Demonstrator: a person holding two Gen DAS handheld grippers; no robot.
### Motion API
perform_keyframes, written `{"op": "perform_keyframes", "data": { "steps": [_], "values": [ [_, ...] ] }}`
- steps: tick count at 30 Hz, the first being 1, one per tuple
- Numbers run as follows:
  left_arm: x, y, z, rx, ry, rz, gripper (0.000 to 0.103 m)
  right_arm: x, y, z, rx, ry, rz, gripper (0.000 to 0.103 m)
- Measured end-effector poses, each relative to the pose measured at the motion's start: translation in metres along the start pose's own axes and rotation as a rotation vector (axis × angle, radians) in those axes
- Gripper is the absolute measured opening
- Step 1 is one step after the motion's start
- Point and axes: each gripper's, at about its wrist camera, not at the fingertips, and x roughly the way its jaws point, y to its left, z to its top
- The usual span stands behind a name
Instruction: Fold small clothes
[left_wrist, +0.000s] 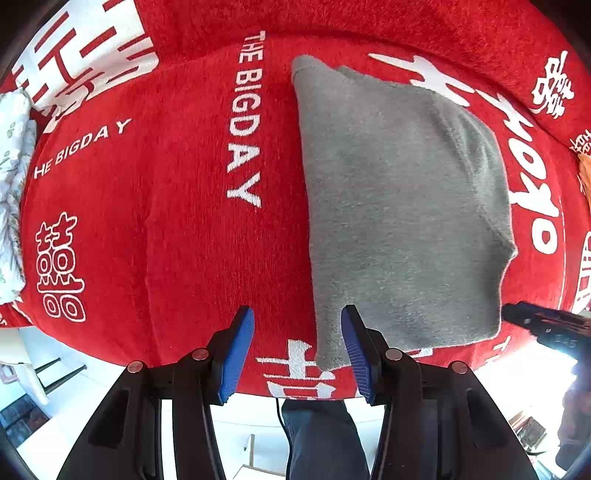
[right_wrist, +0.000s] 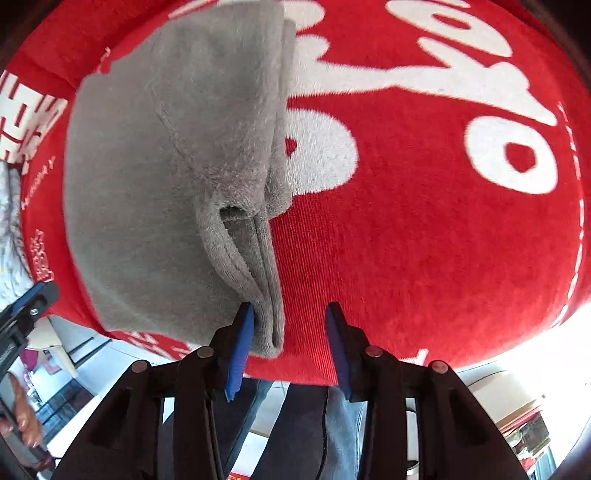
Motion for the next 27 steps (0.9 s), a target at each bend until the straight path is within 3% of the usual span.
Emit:
{"op": "perform_keyframes", "data": {
  "steps": [4,5,6,7,8,13,18,19,21,23,25,27],
  "values": [
    [-0.015,-0.005,0.0,0.021,-0.014,-0.007,0.051,-0.036,0.007,-0.001,-0.011,-0.061,0.023,0.047],
    [-0.019,-0.007,0.0,0.025,-0.019,-0.008,0.057,-0.044,0.009,0.0,-0.011,-0.073,0.029,0.049],
    [-0.024,-0.008,-0.001,0.025,-0.024,-0.008,0.081,-0.05,0.011,0.001,-0.011,-0.083,0.031,0.056],
    [-0.03,-0.008,-0.001,0.025,-0.038,-0.003,0.089,-0.057,0.014,0.0,-0.011,-0.094,0.032,0.062],
    [-0.038,-0.009,-0.002,0.028,-0.067,0.002,0.091,-0.064,0.017,-0.001,-0.01,-0.103,0.036,0.064],
    [-0.061,-0.016,-0.003,0.049,-0.088,0.014,0.091,-0.09,0.029,-0.004,-0.024,-0.138,0.042,0.079],
    [-0.084,-0.014,-0.004,0.016,-0.142,0.066,0.091,-0.111,0.044,-0.004,-0.05,-0.17,-0.002,0.082],
    [-0.089,-0.014,-0.003,0.015,-0.157,0.084,0.091,-0.116,0.048,-0.005,-0.057,-0.176,-0.02,0.086],
    [-0.098,-0.014,-0.002,0.013,-0.173,0.11,0.103,-0.125,0.054,-0.006,-0.069,-0.204,-0.055,0.092],
    [-0.106,-0.012,0.0,0.014,-0.181,0.085,0.103,-0.132,0.057,-0.008,-0.074,-0.23,-0.074,0.092],
    [-0.112,-0.012,0.001,0.011,-0.185,0.079,0.103,-0.141,0.06,-0.011,-0.078,-0.264,-0.102,0.103],
    [-0.117,-0.013,0.001,0.007,-0.188,0.074,0.103,-0.148,0.065,-0.015,-0.097,-0.312,-0.147,0.103]
  ]
}}
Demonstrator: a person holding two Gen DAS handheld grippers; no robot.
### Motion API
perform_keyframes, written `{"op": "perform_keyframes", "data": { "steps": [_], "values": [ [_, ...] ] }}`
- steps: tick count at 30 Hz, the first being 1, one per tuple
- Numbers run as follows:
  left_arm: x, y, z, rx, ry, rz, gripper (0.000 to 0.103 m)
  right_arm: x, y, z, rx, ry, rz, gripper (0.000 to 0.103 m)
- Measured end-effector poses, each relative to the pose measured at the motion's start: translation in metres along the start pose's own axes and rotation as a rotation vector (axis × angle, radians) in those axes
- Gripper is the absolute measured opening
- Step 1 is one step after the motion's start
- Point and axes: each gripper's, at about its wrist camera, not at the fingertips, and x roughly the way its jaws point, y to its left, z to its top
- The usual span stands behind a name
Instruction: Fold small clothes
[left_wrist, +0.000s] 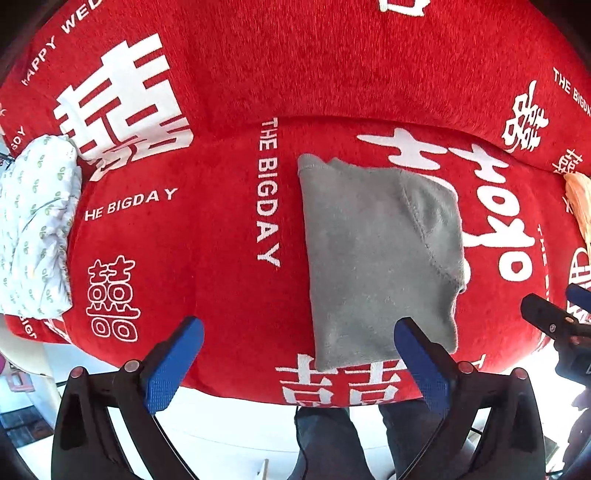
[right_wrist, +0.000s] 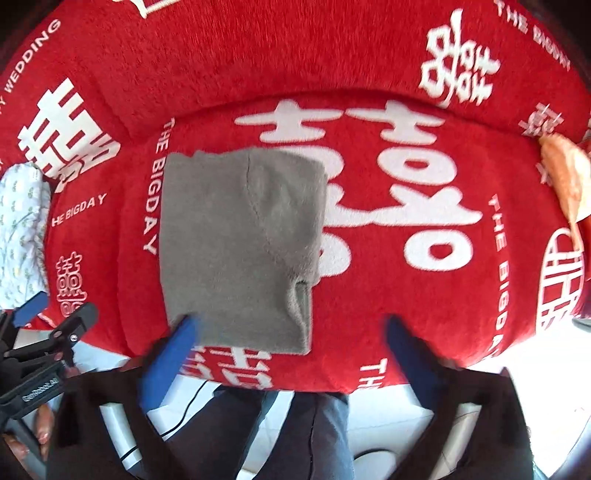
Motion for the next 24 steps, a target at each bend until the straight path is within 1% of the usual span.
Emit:
{"op": "perform_keyframes", "data": {
  "steps": [3,13,24],
  "values": [
    [-0.004,-0.001,0.0,-0.021,0.012,-0.022,0.103,-0.01,0.003,-0.001,-0.004,-0.027,-0.032,0.103],
    [-0.019,-0.006,0.0,-0.017,-0.018,-0.016,0.103,-0.024,0.005,-0.004,0.025,-0.043,-0.027,0.103],
    [-0.026,-0.005,0.001,-0.023,-0.031,-0.004,0.103,-0.03,0.003,-0.003,0.04,-0.061,-0.036,0.103]
  ]
}}
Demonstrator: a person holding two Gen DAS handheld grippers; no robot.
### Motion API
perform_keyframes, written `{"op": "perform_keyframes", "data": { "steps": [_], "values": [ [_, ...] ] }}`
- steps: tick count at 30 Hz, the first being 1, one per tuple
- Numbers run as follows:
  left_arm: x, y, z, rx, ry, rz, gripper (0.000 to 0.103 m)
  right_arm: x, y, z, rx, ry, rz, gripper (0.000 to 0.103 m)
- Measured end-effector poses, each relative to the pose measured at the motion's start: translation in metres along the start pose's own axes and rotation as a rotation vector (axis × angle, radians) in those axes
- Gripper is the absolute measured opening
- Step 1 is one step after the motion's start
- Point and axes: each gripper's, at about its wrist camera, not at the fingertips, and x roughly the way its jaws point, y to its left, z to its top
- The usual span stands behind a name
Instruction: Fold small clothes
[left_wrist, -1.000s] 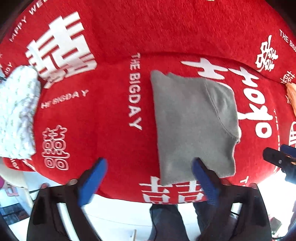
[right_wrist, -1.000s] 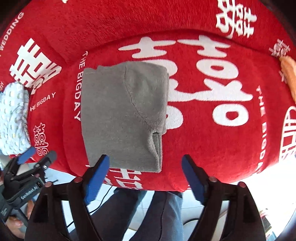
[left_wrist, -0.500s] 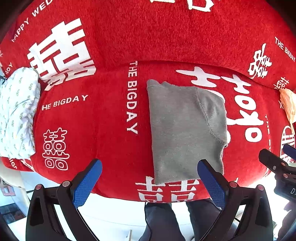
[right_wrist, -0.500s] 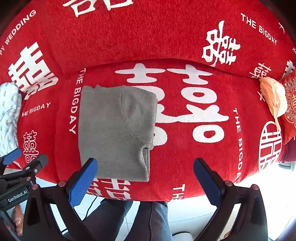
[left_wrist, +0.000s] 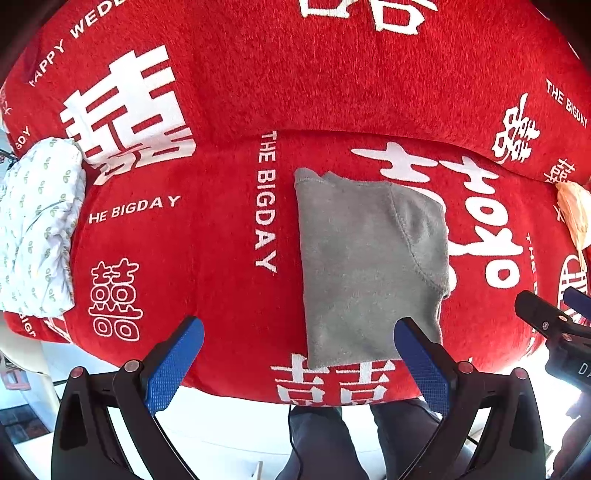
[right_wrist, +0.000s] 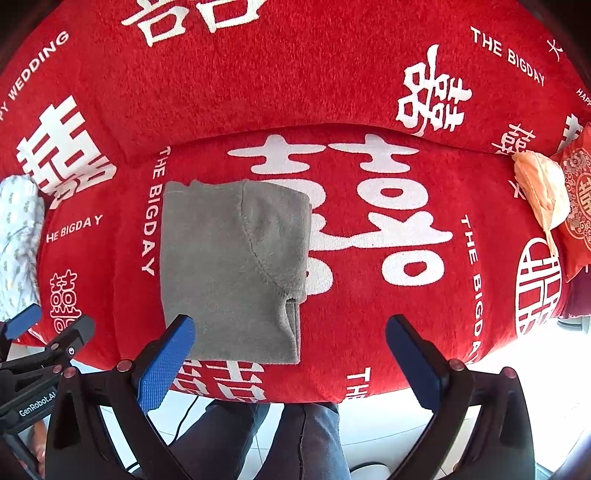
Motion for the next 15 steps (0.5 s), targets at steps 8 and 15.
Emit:
{"op": "perform_keyframes", "data": {
  "steps": [8,15],
  "values": [
    [-0.0029,-0.0011,-0.0003,0.003,-0.011,0.017,0.103,0.0024,-0.0028,-0.0001,0.011,0.015,0.003,0.103],
    [-0.0032,-0.0008,-0.0009,0.004,-0.01,0.02,0.103,0.0023,-0.0025,-0.0007,0.011,0.018,0.005,0.103]
  ]
}}
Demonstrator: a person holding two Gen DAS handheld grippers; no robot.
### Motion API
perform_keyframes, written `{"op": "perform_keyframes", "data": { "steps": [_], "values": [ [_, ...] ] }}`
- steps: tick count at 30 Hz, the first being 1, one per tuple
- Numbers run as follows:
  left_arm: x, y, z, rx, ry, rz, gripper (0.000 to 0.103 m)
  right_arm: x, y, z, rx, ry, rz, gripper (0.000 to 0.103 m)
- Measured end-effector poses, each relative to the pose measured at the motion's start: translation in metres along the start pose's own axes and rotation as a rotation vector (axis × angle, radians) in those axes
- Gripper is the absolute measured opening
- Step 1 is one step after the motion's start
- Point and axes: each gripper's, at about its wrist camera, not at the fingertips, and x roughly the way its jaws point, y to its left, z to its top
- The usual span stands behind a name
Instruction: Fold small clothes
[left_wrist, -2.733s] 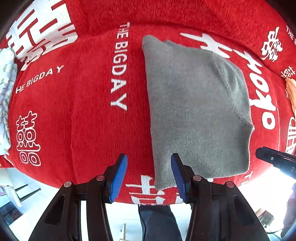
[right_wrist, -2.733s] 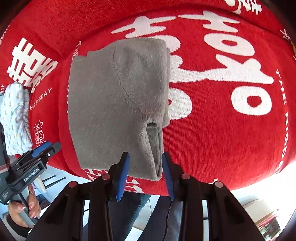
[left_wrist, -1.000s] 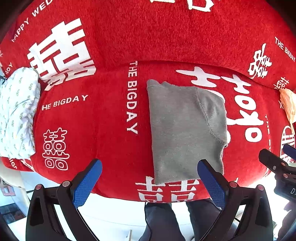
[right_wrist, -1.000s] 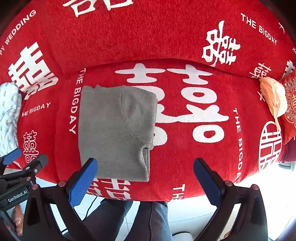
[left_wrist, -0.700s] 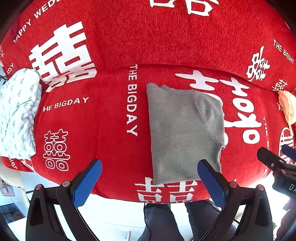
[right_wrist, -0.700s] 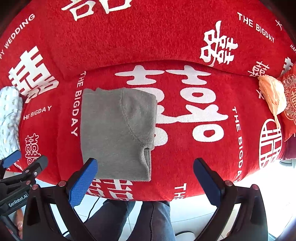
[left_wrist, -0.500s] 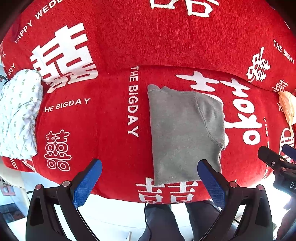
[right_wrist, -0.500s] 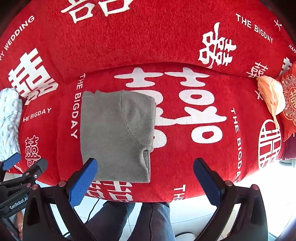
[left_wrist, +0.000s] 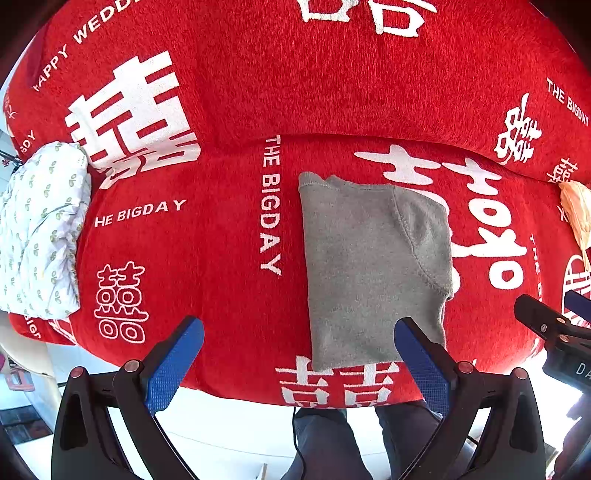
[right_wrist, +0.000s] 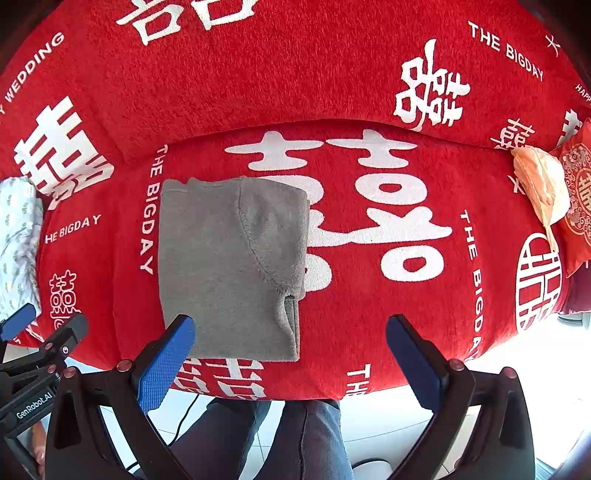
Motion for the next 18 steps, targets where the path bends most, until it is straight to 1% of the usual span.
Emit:
{"op": "perform_keyframes", "data": {
  "steps": [18],
  "values": [
    [-0.0008,-0.001,-0.0011,-0.003,-0.002,0.003,0.103,-0.0002,0.0009,-0.0026,-0.005,0.003,0.003,0.103]
  ]
}}
